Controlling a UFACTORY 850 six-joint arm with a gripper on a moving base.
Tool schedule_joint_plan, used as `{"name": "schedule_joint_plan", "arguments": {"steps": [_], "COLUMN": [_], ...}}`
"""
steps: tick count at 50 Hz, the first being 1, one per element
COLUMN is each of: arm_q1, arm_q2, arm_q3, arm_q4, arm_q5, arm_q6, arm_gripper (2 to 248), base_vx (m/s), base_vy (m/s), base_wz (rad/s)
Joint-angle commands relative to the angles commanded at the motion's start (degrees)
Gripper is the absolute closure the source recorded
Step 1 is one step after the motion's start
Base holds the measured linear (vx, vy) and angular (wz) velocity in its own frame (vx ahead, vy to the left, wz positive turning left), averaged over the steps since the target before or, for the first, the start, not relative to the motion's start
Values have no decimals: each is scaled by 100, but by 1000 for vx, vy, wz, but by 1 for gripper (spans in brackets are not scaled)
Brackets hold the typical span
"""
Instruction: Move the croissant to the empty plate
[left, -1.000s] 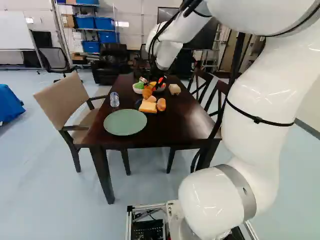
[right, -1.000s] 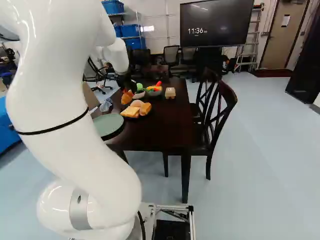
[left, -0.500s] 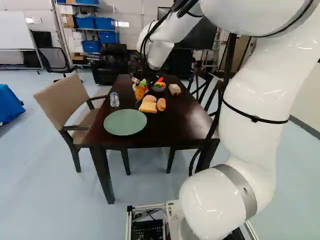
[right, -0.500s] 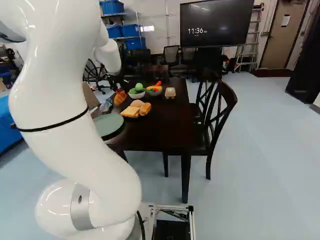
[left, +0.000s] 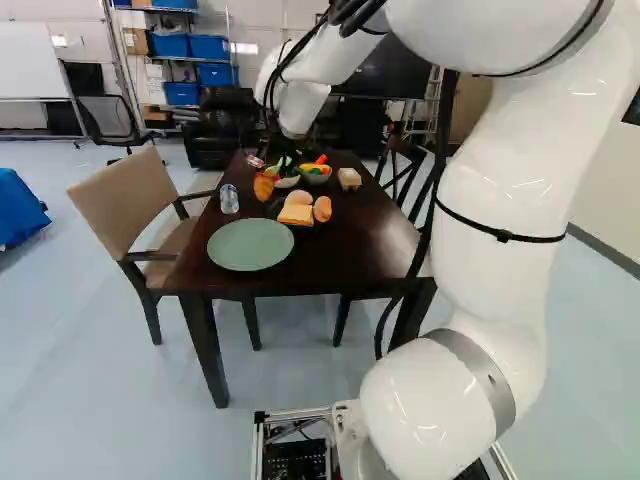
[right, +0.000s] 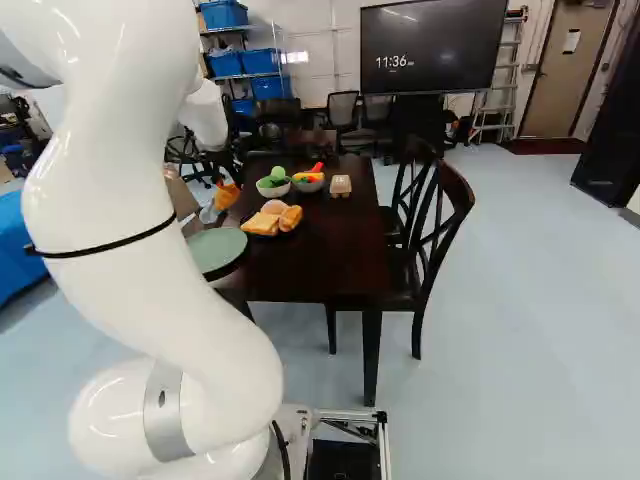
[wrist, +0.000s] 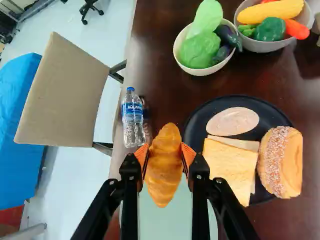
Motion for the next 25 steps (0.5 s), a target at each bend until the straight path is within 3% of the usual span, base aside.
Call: {"name": "schedule_joint_plan", "arguments": {"steps": [25], "arm_q1": [447], "arm_q2": [-69], "arm_q3": [-81], "arm_q4": [0], "arm_q5": [0], "arm_q6": [0], "arm_gripper": [141], "base_vx": [0], "base_vy": [0], "base_wz": [0]}}
